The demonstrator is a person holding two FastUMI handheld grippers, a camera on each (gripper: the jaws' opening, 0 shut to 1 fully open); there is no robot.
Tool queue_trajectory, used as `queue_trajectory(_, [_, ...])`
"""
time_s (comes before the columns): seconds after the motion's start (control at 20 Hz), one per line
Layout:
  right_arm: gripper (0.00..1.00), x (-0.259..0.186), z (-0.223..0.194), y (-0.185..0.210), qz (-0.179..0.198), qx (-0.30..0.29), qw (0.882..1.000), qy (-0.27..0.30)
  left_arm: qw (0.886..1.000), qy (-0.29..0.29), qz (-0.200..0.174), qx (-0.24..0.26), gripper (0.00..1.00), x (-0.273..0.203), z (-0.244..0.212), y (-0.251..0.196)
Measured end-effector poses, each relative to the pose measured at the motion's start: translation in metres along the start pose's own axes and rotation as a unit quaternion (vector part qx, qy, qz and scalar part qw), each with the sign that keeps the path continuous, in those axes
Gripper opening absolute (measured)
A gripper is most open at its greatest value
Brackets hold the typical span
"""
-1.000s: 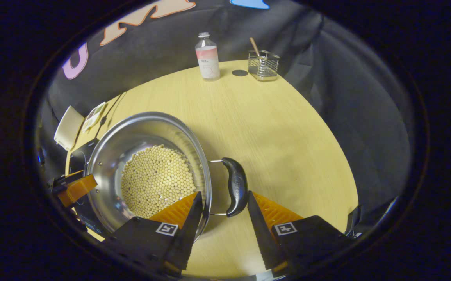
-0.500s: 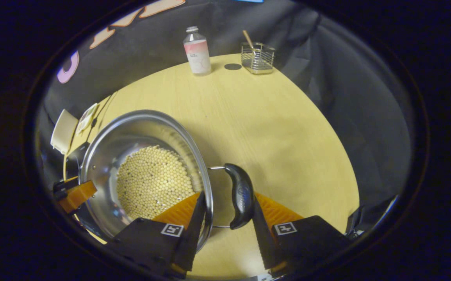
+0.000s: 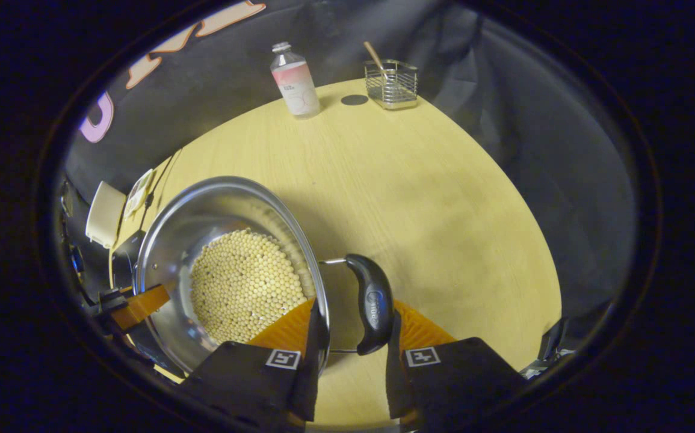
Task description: First push the handle of the pot to place it horizontally, then grasp the pot with both hands and set it on the induction cooktop.
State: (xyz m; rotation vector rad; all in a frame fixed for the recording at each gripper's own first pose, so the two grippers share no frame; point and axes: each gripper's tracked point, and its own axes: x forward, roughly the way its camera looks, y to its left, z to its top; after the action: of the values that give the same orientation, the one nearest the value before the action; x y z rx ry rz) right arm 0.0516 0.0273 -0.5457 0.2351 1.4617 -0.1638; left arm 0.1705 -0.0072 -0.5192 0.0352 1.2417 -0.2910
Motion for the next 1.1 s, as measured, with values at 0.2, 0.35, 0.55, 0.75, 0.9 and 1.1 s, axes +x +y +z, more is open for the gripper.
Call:
queue_trajectory(0.2, [0.48, -0.008, 0.005, 0.001, 0.007, -0.002, 1.0, 0.004, 1.0, -0.007, 0.009, -0.005, 0.65, -0.014, 0.003, -0.003])
queue_trajectory(0.35, [0.48, -0.019, 0.005, 0.006, 0.02, -0.009, 1.0, 0.001, 1.0, -0.02, 0.021, -0.006, 0.65, -0.03, 0.009, 0.001])
queue_trajectory(0.55, [0.48, -0.041, 0.013, 0.019, 0.038, -0.034, 0.999, -0.014, 0.998, -0.033, 0.036, -0.031, 0.64, -0.058, 0.005, 0.007])
queue_trajectory(0.75, [0.48, -0.061, 0.019, 0.035, 0.057, -0.06, 0.996, -0.031, 0.996, -0.05, 0.057, -0.047, 0.64, -0.088, 0.002, 0.016])
queue_trajectory(0.9, [0.41, -0.072, 0.022, 0.046, 0.072, -0.073, 0.994, -0.042, 0.993, -0.068, 0.076, -0.058, 0.66, -0.111, -0.001, 0.026])
queue_trajectory(1.1, [0.41, -0.082, 0.017, 0.068, 0.088, -0.094, 0.99, -0.051, 0.99, -0.078, 0.095, -0.075, 0.64, -0.138, -0.013, 0.044])
